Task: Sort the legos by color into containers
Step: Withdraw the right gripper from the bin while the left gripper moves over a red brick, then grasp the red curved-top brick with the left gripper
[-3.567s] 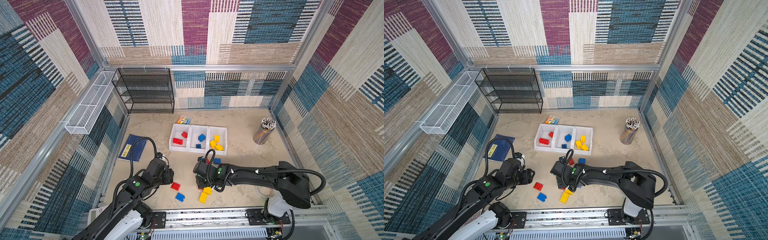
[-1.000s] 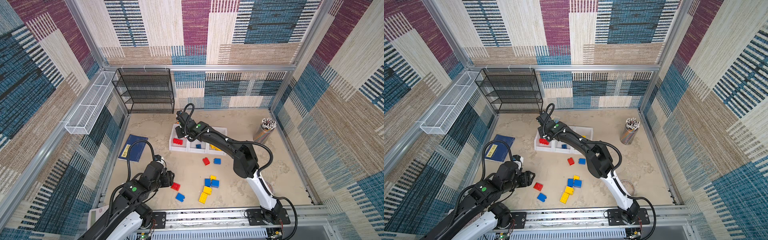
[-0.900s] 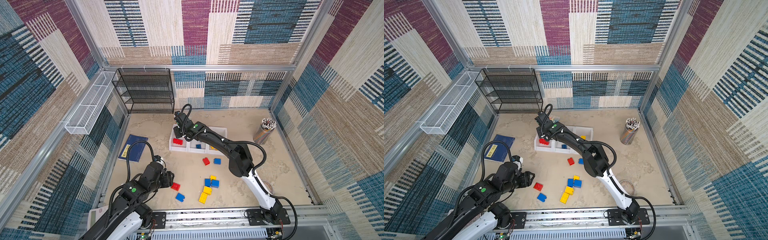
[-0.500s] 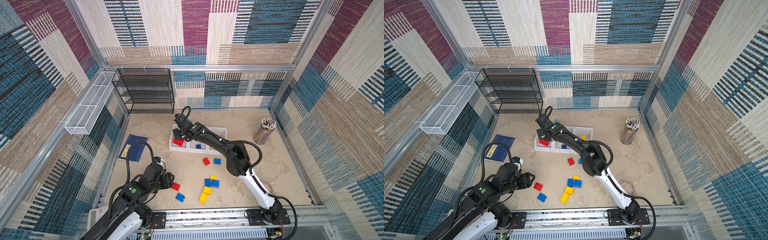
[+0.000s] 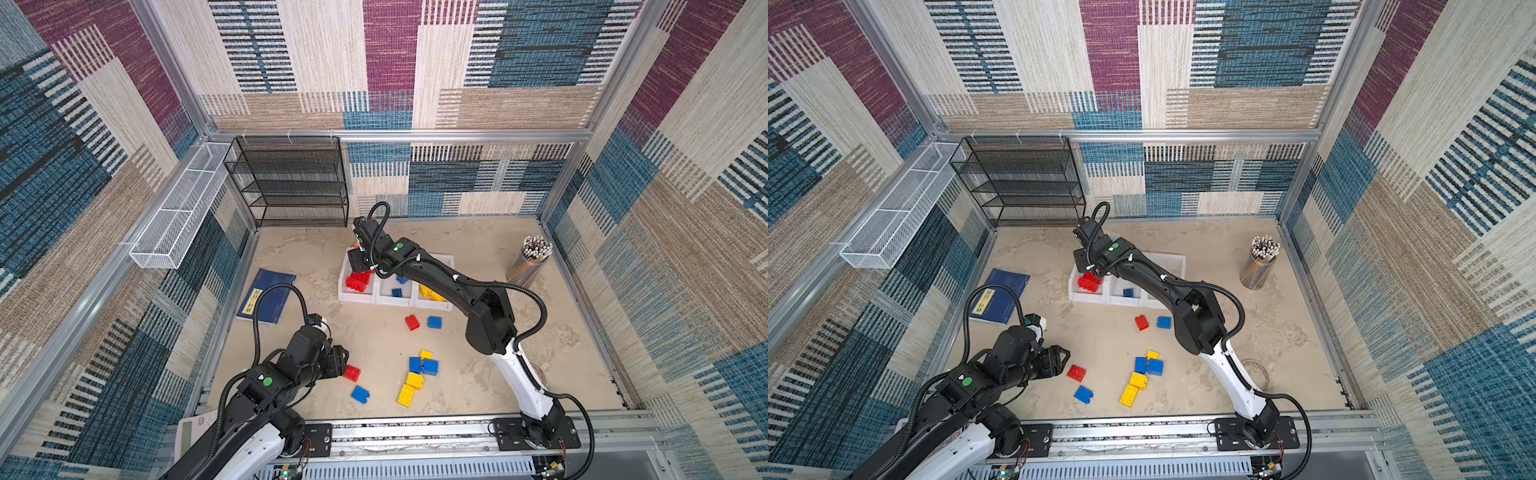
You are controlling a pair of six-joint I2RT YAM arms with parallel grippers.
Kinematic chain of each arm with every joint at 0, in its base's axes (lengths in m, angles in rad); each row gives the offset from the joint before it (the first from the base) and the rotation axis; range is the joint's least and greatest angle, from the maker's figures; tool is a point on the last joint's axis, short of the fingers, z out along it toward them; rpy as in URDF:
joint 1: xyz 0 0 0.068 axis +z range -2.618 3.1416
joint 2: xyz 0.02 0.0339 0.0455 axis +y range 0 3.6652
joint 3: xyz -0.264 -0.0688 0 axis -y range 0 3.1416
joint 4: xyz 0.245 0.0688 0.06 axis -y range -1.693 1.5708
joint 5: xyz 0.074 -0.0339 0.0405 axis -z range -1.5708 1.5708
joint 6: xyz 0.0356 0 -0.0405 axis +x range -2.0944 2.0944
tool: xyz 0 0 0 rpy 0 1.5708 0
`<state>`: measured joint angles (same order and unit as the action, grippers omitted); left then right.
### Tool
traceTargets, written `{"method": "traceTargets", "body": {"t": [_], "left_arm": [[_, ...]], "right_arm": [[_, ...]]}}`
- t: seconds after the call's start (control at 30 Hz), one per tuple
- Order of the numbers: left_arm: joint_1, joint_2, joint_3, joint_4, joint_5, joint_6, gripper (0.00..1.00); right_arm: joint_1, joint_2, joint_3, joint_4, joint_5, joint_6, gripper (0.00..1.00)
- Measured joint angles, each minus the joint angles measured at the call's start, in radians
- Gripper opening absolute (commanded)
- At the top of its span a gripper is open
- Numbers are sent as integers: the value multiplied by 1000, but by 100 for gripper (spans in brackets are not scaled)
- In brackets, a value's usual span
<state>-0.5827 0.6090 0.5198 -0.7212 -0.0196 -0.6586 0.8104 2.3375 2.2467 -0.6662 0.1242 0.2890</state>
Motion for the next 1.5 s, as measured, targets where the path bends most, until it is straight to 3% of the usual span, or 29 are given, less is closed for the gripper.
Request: {"method": "traceTargets", "body": {"t": [0.13, 0.5, 0.77, 0.93, 1.1, 1.5], "left_arm": [[0, 2, -3, 0, 0, 0, 66], [-38, 84, -13, 0, 23, -19, 66], [-172, 130, -56, 4, -1, -133, 66], [-247, 143, -113, 53, -4, -243, 66], [-264, 189, -146, 125, -4, -308, 66], [-264, 358, -106, 279, -59, -307, 68]], "right_arm": [[3, -106, -149, 43, -2, 13, 66], [8, -577, -765, 206, 19, 90, 67], [8, -870, -1119, 224, 82, 184, 68], [8, -995, -1238, 208, 120, 245, 69], [8, -1077, -1291, 190, 150, 300, 69], [8, -1159, -1338, 156, 180, 366, 69]]}}
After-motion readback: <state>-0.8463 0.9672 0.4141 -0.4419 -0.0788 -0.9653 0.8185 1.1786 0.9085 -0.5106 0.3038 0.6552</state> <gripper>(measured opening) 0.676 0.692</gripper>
